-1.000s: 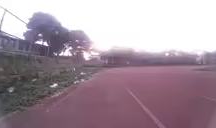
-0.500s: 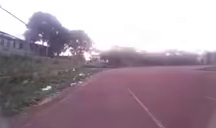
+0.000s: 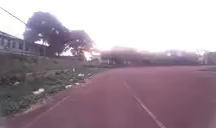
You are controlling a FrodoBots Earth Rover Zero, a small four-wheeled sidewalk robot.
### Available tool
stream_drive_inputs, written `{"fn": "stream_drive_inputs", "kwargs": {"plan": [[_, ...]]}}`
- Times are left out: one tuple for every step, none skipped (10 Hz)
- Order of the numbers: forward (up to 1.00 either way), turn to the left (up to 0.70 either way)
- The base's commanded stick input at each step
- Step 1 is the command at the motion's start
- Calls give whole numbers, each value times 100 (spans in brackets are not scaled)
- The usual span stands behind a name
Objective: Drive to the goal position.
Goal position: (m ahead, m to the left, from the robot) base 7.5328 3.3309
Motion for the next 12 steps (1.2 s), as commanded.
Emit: {"fn": "stream_drive_inputs", "kwargs": {"plan": [[70,0],[70,0],[70,0],[70,0],[70,0],[70,-16],[70,-31],[70,-9],[70,0],[70,0],[70,0],[70,0]]}}
